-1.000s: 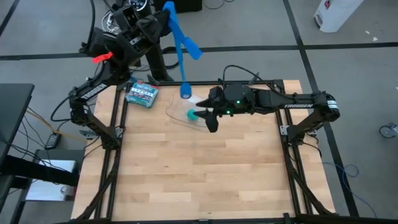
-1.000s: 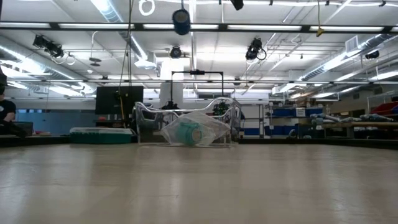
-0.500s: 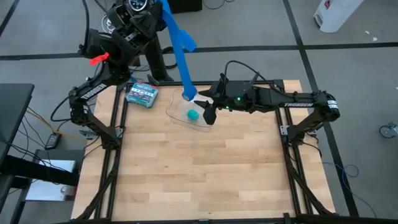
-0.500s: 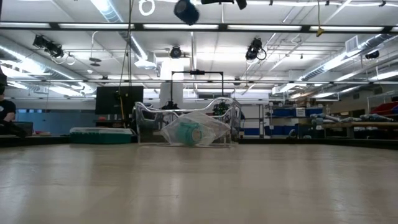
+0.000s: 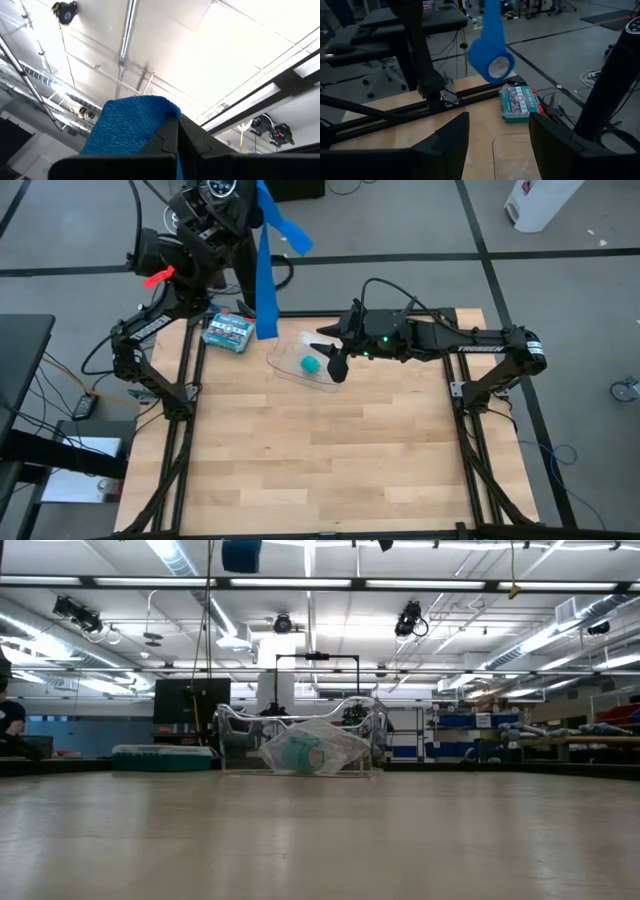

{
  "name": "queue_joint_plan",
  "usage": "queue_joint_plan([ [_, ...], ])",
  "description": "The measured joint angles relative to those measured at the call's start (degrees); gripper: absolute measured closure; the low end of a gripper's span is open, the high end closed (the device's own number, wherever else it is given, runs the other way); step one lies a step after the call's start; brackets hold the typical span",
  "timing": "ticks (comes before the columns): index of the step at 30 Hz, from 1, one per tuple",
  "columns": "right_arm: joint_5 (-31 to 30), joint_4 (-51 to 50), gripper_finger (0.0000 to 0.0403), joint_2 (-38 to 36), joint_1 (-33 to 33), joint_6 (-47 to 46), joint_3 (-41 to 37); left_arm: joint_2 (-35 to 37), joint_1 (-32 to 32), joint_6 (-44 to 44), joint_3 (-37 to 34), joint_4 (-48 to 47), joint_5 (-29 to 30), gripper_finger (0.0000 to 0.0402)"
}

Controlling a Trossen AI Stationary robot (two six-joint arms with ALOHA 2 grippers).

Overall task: Roll bandage
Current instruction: Roll the blue bandage

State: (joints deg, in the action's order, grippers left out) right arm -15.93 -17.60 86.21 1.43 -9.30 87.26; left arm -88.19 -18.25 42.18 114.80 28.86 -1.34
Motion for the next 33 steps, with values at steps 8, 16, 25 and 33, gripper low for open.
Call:
queue_joint_plan([
  [8,4.16,-0.88,0.0213,0.02,0.94,-4.54,1.0,-5.14,1.1,-3.2,13.05,-12.67,-5.68,0.0396],
  [16,2.57,-3.37,0.0223,0.02,1.05,-0.91,5.67,-9.33,1.54,-3.5,19.15,-14.51,-7.3,0.0396],
  [25,0.83,-7.59,0.0223,-0.02,0.89,-1.05,7.3,-9.74,1.54,-5.28,19.31,-14.35,-7.18,0.0396],
  [33,1.14,-12.61,0.0225,-0.02,0.73,-4.41,7.3,-9.74,1.83,-5.99,19.44,-14.43,-4.33,0.0396],
])
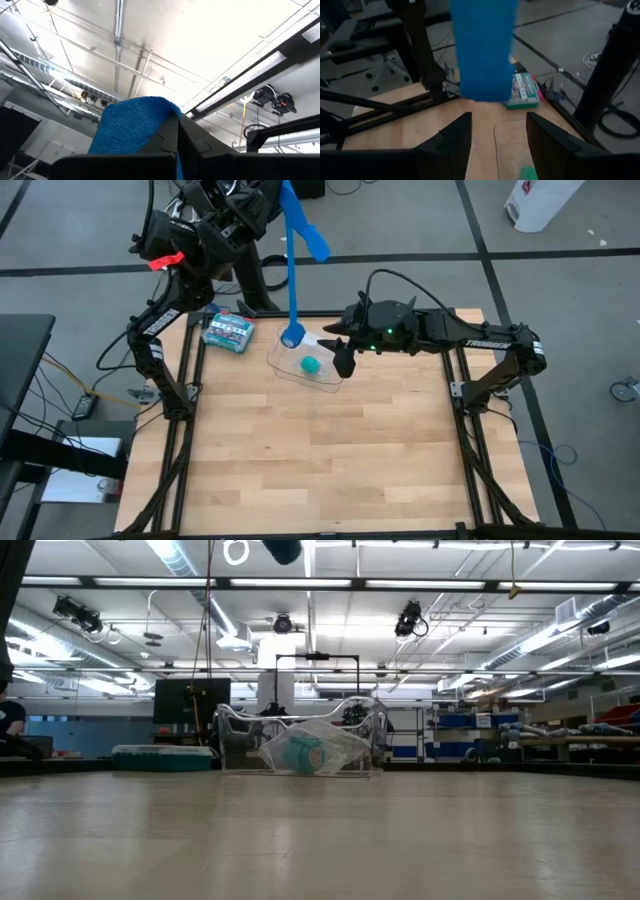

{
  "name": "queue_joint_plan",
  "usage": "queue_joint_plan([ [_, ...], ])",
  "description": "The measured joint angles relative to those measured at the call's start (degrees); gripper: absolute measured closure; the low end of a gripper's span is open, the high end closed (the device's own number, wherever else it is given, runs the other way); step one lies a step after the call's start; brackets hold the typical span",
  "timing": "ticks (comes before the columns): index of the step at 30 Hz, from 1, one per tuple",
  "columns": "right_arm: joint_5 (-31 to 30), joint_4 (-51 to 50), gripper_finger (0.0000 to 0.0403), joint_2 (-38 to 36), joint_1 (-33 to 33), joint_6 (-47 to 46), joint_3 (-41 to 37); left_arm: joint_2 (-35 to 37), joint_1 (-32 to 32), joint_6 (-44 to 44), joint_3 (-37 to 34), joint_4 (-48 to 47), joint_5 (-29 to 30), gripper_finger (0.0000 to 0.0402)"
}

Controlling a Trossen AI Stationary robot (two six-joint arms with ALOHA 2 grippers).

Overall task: Roll bandage
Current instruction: Roll the blue bandage

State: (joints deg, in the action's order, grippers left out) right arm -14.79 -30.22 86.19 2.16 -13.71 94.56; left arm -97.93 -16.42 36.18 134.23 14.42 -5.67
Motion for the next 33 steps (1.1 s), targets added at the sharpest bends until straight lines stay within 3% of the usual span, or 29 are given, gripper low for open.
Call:
queue_joint_plan([
  [12,3.96,-0.68,0.0226,0.02,0.02,-4.63,0.0,0.17,4.7,-7.82,0.79,-0.06,-2.0,0.0396],
  [20,0.0,-0.86,0.0227,0.95,-1.8,-3.75,-0.04,0.22,5.34,-8.97,0.79,0.44,-1.02,0.0396],
  [33,0.94,5.19,0.0228,4.35,-1.8,-2.65,-0.04,0.24,6.74,-11.87,0.77,1.6,-0.04,0.0396],
])
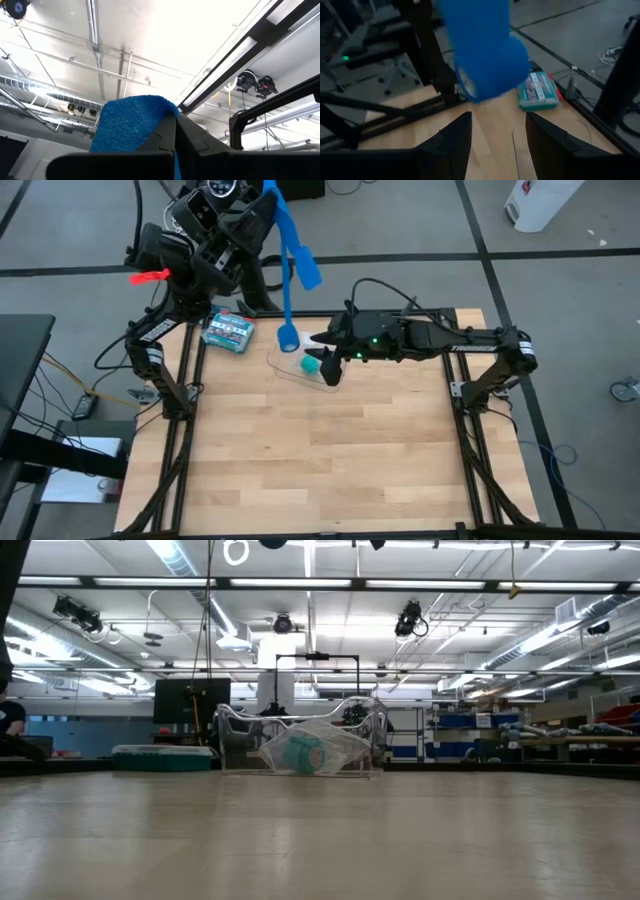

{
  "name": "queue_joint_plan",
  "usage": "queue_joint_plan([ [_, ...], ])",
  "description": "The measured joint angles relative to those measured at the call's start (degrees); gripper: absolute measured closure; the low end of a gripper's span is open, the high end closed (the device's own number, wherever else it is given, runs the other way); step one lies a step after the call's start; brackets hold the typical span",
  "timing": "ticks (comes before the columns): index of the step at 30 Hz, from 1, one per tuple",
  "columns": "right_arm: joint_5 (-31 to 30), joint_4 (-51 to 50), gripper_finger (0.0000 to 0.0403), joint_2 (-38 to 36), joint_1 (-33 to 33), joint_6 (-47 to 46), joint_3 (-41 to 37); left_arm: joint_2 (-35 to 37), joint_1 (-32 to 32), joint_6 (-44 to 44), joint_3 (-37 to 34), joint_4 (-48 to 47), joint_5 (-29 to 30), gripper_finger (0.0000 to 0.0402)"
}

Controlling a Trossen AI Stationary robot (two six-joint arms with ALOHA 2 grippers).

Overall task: Roll bandage
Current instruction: Roll the blue bandage

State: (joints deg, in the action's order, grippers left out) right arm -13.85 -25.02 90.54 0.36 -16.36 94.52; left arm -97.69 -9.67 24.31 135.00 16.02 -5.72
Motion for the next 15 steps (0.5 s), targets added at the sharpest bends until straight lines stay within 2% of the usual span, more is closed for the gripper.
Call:
queue_joint_plan([
  [15,0.57,0.97,0.0229,-0.02,-0.67,1.05,0.0,0.02,0.04,-0.1,0.0,0.93,0.28,0.0396],
])
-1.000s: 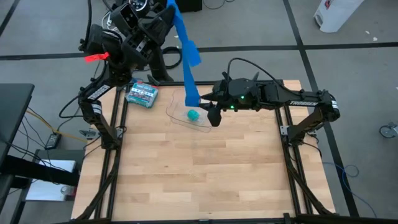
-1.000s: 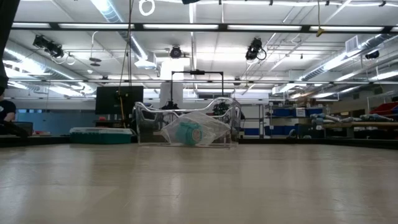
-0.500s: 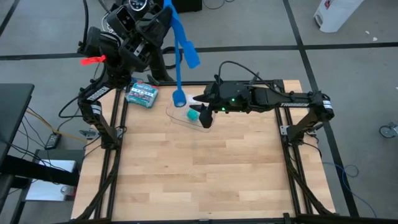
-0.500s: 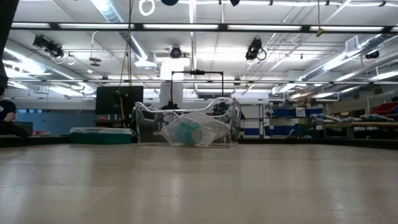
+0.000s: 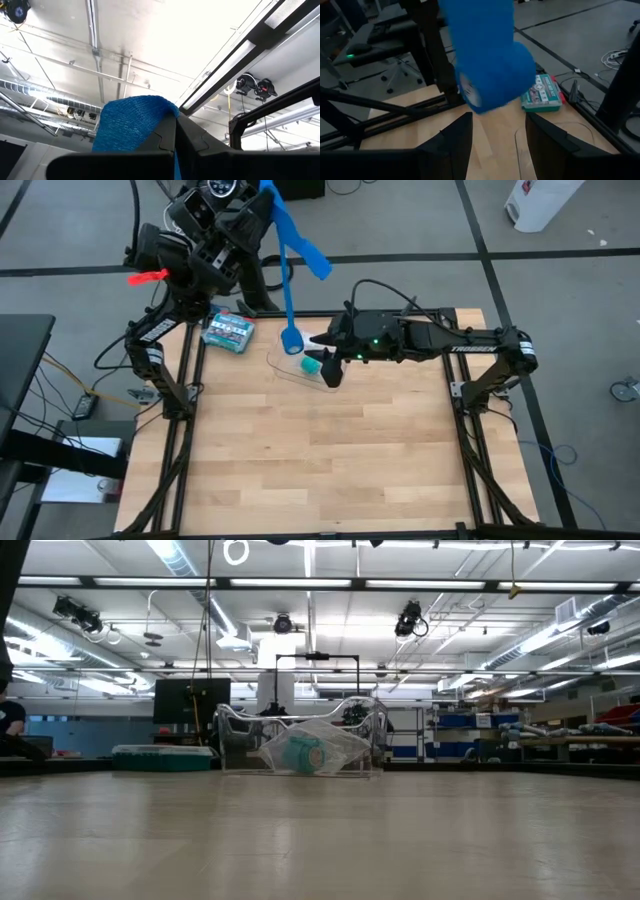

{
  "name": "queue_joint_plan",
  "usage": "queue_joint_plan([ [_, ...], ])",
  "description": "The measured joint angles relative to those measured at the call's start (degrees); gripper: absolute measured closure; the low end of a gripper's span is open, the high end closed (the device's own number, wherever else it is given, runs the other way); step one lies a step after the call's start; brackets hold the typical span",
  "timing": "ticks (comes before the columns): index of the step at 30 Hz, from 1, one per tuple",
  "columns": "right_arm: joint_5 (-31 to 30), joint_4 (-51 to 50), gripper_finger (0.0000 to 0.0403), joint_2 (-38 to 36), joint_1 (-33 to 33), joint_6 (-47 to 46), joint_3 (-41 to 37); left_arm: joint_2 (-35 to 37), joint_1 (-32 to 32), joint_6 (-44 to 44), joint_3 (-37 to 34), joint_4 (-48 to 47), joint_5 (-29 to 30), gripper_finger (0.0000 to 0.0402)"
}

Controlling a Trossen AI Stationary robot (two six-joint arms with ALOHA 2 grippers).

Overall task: Roll bandage
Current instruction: Roll the blue bandage

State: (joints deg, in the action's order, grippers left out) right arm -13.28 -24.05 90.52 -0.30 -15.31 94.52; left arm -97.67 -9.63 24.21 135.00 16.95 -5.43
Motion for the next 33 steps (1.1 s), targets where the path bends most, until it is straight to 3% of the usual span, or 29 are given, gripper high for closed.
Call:
queue_joint_plan([
  [33,-2.29,5.49,0.0229,0.24,0.1,4.52,0.0,-0.04,0.0,-3.21,0.0,1.7,1.52,0.0396],
])
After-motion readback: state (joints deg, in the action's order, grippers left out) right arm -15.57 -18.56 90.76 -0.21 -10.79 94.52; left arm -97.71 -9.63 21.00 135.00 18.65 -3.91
